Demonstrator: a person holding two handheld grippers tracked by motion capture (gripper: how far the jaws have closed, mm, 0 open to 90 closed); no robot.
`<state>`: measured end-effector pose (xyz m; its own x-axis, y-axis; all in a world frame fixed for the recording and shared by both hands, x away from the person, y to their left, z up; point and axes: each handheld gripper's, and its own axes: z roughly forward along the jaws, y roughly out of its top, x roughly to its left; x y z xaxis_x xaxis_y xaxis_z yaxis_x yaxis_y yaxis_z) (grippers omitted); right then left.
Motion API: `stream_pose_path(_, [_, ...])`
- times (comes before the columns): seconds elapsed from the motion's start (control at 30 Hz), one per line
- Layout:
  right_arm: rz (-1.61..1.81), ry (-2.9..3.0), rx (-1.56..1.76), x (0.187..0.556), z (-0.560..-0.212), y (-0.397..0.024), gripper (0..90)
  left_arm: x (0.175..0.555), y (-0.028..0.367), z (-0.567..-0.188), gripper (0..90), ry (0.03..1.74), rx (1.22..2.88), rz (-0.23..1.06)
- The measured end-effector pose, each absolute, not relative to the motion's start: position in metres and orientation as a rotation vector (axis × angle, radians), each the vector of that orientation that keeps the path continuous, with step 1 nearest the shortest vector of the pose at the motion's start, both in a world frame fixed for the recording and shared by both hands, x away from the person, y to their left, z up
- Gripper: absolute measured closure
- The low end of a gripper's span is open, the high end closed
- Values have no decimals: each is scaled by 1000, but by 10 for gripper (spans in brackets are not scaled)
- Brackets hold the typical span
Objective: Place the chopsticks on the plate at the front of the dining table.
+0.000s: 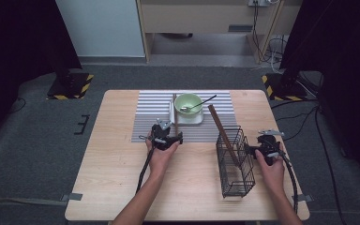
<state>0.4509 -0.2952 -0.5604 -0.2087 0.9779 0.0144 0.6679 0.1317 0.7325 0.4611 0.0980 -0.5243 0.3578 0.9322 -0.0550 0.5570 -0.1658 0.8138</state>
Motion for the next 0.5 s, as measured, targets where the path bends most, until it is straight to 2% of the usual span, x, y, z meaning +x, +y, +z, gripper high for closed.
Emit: stream_pose_path(0.5, [859,1939,1579,451,-560,-295,50,454,107,-520,141,1259,1898,593])
